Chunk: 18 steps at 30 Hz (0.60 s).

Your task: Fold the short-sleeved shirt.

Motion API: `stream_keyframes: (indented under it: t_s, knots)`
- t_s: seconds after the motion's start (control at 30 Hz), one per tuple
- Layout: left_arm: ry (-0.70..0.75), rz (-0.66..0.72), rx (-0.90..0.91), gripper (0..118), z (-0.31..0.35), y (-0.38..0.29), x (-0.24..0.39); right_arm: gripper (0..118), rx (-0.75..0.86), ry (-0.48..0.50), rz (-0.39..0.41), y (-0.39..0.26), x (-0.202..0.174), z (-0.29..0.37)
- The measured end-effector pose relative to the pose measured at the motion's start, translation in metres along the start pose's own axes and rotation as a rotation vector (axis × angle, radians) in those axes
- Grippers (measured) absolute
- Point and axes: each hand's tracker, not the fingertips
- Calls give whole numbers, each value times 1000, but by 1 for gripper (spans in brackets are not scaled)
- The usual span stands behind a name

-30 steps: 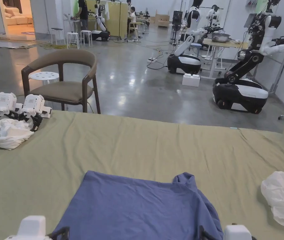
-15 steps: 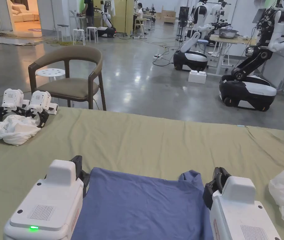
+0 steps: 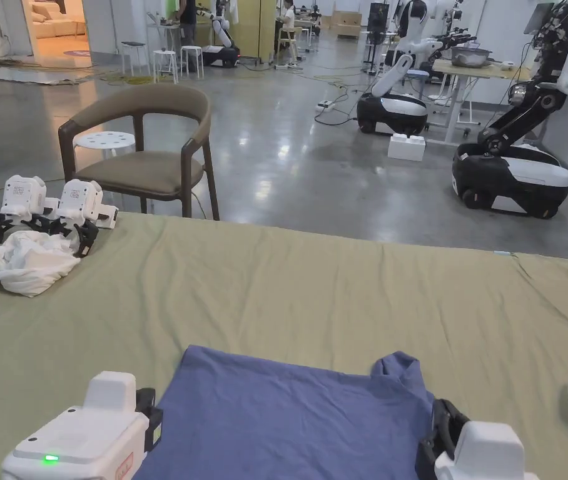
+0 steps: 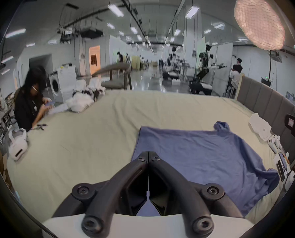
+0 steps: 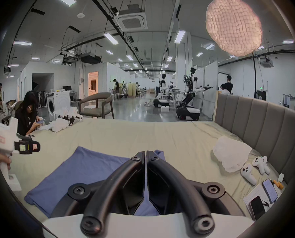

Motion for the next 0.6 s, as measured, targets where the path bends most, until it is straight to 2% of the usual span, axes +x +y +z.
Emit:
stream_keyframes:
  t_s: [0.3,0.33,0.37,0.4,0.43,0.47,0.6]
  knots:
    - [-76,-12,-220,1,-171,61,-26,0,-104,-7,-17,-19,16,-53]
    - [-77,-14,-234,8,-190,67,-26,0,-113,-9,-22,-21,19,-57]
    - [-84,-23,-244,21,-205,71,-25,0,-123,-9,-24,-22,21,-60]
    - [-78,-36,-263,46,-221,75,-23,0,-132,-12,-22,-25,23,-64]
    - [-74,-40,-273,63,-235,78,-22,0,-141,-20,-19,-27,26,-68]
    - [-73,-39,-284,72,-247,80,-21,0,-146,-24,-20,-30,28,-69]
    - [-19,-54,-363,74,-290,80,-16,0,-181,-51,-37,-41,43,-73]
